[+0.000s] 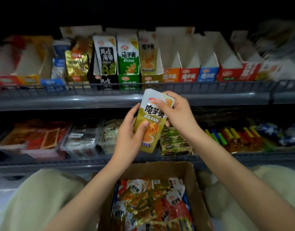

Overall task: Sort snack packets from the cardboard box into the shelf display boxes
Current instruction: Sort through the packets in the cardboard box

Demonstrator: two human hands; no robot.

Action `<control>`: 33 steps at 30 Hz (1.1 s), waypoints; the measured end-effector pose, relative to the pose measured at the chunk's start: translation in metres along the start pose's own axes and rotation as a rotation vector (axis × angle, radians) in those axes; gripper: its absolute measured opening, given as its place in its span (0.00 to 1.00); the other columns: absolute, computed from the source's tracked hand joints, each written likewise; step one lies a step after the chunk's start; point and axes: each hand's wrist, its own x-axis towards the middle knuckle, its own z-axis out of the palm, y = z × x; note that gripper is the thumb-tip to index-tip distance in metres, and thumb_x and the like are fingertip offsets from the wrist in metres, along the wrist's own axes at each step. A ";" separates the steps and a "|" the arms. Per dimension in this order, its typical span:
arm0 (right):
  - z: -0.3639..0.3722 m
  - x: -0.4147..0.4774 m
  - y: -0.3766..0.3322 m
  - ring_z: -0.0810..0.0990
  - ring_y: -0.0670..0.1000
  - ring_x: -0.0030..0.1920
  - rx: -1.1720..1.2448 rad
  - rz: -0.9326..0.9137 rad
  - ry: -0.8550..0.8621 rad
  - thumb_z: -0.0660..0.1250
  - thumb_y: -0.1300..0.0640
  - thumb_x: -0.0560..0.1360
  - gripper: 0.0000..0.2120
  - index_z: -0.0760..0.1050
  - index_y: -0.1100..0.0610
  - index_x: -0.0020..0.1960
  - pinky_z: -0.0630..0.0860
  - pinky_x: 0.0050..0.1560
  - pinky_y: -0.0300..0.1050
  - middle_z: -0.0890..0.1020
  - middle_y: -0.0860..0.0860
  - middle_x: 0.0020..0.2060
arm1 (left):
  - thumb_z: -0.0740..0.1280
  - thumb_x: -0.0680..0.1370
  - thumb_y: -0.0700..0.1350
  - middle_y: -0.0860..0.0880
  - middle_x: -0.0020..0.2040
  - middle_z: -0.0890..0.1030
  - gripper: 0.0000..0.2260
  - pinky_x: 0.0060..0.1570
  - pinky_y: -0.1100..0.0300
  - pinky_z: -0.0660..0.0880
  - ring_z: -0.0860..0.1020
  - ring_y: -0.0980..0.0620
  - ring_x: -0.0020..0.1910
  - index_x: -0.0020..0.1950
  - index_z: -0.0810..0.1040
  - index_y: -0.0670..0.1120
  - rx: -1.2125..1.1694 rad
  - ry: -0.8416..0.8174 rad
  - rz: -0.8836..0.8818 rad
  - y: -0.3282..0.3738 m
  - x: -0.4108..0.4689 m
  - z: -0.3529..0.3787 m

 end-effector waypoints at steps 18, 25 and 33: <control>-0.030 0.117 -0.039 0.84 0.49 0.43 0.156 0.212 -0.103 0.66 0.61 0.76 0.11 0.74 0.57 0.59 0.79 0.31 0.36 0.84 0.52 0.48 | 0.59 0.78 0.59 0.63 0.48 0.75 0.23 0.45 0.54 0.79 0.79 0.59 0.47 0.69 0.66 0.49 0.374 0.173 0.311 0.004 0.130 0.029; -0.030 0.168 -0.060 0.84 0.46 0.44 0.153 -0.203 0.095 0.65 0.62 0.77 0.08 0.73 0.51 0.52 0.78 0.34 0.35 0.83 0.49 0.48 | 0.60 0.77 0.56 0.45 0.66 0.72 0.30 0.64 0.61 0.62 0.66 0.54 0.64 0.75 0.54 0.48 0.646 0.327 0.456 -0.011 0.171 0.016; -0.027 0.204 -0.036 0.80 0.40 0.41 0.135 -0.350 0.201 0.64 0.62 0.77 0.10 0.69 0.48 0.52 0.74 0.36 0.32 0.80 0.47 0.48 | 0.56 0.78 0.50 0.46 0.56 0.78 0.15 0.66 0.48 0.58 0.75 0.47 0.60 0.55 0.77 0.45 1.023 0.396 0.452 -0.038 0.184 0.013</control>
